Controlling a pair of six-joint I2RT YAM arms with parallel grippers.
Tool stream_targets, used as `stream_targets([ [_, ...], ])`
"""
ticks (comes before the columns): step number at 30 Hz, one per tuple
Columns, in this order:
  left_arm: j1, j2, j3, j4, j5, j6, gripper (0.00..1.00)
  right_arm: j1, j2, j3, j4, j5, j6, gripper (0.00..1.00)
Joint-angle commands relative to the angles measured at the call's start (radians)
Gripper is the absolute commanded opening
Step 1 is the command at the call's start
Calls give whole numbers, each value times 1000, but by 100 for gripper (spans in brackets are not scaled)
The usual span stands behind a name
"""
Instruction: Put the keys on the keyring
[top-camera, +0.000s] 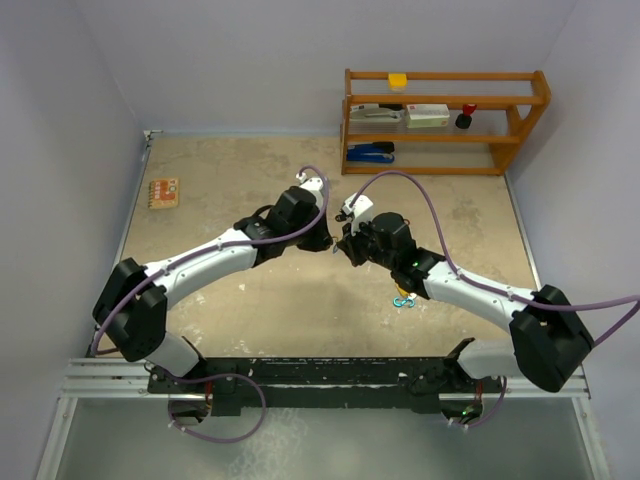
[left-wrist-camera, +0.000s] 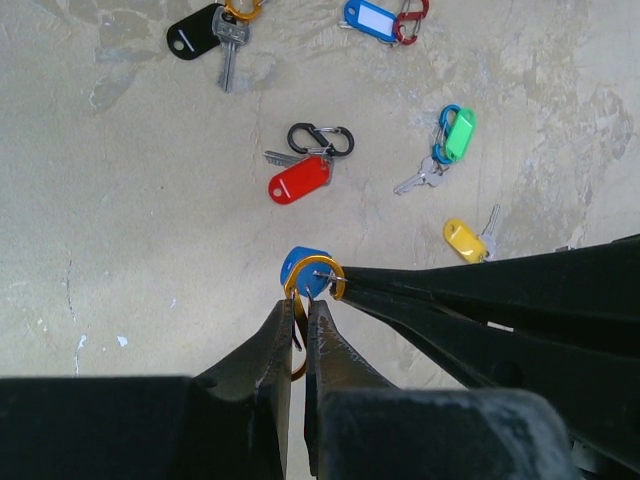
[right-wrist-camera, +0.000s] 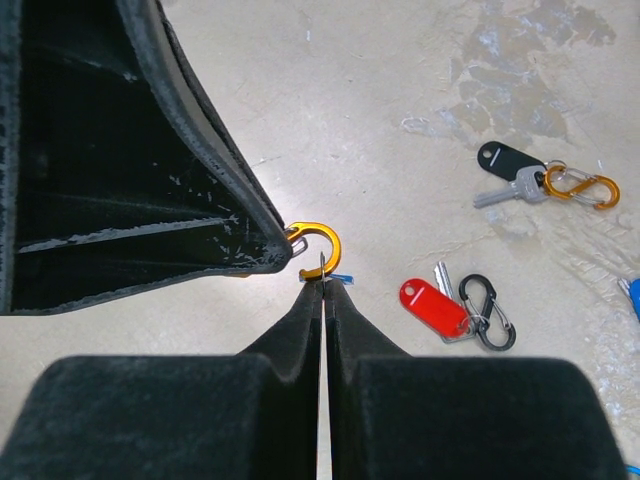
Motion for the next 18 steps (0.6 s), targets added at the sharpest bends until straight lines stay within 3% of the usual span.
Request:
stream_targets([
  [1, -3, -61, 22, 22, 27, 23, 0, 2, -33, 26, 3, 37, -5, 0],
  [18, -3, -82, 2, 53, 112, 60, 0, -4, -46, 36, 2, 77, -6, 0],
])
